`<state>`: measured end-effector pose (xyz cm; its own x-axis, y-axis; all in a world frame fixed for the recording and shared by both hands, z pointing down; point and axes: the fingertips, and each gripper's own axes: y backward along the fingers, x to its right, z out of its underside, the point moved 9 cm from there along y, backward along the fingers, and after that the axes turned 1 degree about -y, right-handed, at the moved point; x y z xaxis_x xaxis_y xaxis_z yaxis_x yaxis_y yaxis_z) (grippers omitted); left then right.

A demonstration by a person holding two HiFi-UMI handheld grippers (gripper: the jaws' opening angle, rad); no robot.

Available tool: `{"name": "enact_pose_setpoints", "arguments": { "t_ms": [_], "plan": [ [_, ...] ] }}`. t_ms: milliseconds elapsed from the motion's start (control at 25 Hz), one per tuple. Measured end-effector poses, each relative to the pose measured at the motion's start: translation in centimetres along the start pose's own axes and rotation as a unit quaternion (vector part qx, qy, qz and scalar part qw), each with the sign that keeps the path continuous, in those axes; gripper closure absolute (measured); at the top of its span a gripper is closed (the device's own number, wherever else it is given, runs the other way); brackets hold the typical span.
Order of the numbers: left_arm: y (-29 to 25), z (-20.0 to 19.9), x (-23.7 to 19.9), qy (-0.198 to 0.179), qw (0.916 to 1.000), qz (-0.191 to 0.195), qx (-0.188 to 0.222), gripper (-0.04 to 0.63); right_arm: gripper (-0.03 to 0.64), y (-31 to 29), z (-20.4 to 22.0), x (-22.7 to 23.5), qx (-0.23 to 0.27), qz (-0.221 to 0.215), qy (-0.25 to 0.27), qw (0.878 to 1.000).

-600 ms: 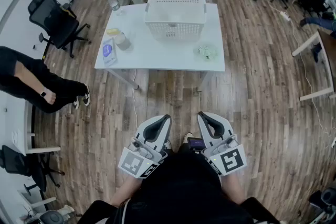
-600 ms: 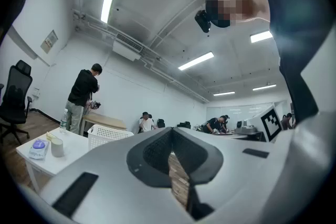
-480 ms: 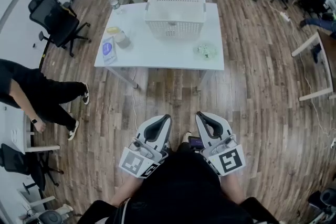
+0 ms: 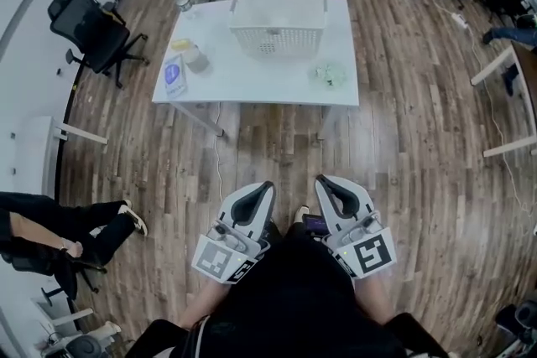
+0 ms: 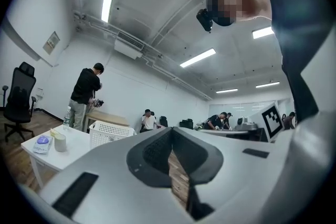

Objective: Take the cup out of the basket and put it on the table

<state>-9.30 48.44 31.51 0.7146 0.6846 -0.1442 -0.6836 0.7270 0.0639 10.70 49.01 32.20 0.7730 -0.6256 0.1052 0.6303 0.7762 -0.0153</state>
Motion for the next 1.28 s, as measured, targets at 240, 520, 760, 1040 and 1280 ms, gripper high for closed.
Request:
{"name": "enact_pose_setpoints", "arguments": {
  "t_ms": [240,520,760,1040,1280],
  "plan": [
    [0.4,0.1,-0.2,-0.003,0.9998,-0.017,-0.008,0.584,0.592,-0.8,0.6,0.5,-0.003,-0.010,-0.017,1.000],
    [0.4,0.6,-2.8,0.006,0.9993,-0.034,-0.014,0.584,0.592,-3.4,1.0,0.9,-0.020,-0.015,-0.018,1.000],
    [-1.9,0.2,-6.4,0.022,0.9996,0.011,0.013,0.584,0.592,-6.3,0.1,1.7,-0.028,0.003,-0.003,1.000],
    [-4.9,-1.4,-12.3,0.008,0.9992,0.030,0.024,0.584,0.592,-12.0,-1.6,2.7,-0.023,0.019,0.017,0.999],
    [-5.7,-2.2,-18.1,0.008,0.9990,0.027,0.034,0.584,0.592,-17.8,-2.6,2.0,-0.026,0.006,0.037,0.999]
  ]
}}
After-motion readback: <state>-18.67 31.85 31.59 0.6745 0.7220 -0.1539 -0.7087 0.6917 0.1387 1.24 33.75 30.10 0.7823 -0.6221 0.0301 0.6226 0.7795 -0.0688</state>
